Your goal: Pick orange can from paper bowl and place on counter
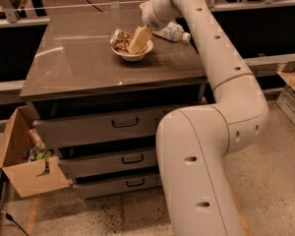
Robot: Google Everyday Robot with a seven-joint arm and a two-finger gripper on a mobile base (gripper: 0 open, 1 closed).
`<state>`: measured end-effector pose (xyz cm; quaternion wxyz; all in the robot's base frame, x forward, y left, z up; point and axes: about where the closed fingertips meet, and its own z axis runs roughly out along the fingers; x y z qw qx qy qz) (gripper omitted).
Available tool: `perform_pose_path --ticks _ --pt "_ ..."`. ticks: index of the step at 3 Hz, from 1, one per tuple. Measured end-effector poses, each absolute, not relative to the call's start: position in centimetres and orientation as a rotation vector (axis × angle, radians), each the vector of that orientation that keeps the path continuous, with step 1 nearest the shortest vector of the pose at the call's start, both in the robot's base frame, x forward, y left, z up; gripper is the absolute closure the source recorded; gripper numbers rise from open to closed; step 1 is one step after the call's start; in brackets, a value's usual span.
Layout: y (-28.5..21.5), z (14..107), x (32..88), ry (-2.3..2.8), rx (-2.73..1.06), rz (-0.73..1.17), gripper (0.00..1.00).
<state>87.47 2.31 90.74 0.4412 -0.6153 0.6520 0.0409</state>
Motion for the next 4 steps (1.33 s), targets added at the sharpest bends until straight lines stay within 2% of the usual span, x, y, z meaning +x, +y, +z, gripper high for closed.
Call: perform_pose_path --ticks 1,4 --pt "3.2 90.8 87.6 1.594 -1.552 0.086 0.0" --pt "3.8 89.3 86.8 1.604 -1.612 0.112 0.45"
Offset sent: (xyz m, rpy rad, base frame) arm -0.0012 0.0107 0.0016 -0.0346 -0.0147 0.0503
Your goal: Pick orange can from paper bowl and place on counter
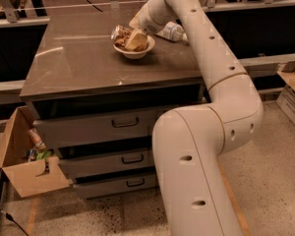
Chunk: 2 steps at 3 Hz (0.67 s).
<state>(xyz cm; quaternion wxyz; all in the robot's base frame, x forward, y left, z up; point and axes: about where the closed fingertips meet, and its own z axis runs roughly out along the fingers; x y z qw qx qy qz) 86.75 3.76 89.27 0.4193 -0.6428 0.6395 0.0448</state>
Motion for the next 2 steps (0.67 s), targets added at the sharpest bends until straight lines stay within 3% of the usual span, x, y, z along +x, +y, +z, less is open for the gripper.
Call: perform_pose_path --ticks 1,2 --pt "3.58 88.68 86.32 1.62 -1.623 0.131 0.48" --pt "3.31 88.53 86.13 1.632 -1.62 0.141 0.57"
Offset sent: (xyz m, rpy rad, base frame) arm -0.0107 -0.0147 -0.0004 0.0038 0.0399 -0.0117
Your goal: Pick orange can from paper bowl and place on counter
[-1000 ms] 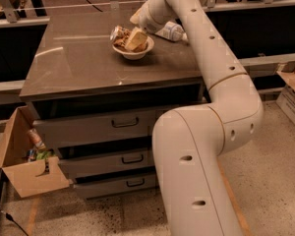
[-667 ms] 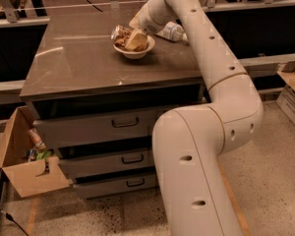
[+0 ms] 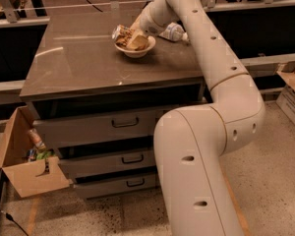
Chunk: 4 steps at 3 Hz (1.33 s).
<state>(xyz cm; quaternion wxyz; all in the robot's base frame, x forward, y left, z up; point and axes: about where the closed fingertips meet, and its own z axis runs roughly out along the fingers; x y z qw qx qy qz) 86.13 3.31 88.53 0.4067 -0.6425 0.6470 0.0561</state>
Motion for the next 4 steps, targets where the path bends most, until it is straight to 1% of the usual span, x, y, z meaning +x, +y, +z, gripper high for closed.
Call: perform_pose_path --ticks 1,2,3,4 --pt "2.9 90.2 86.1 1.616 -1.596 0.125 0.8" --pt "3.0 93.1 85.4 1.559 -1.604 0.102 1.0" --pt "4.3 95.0 83.8 1.519 -1.657 0.102 1.0" --pt "7.4 95.3 81.0 1.482 -1.784 0.15 1.0"
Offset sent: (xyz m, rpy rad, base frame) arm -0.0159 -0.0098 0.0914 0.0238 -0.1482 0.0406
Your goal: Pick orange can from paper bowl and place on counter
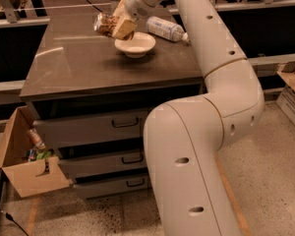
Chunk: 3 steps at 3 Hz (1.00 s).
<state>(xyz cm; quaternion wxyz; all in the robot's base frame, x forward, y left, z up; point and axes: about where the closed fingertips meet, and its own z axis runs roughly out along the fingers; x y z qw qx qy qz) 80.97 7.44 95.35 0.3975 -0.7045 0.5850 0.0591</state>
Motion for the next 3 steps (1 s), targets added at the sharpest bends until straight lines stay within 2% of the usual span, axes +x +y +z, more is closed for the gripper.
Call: perform_pose_path --ticks 1,3 --pt "10.4 95.0 77.9 1.443 -1.905 0.231 1.0" --pt "14.5 93.9 74.8 1.337 -2.107 0.211 1.0"
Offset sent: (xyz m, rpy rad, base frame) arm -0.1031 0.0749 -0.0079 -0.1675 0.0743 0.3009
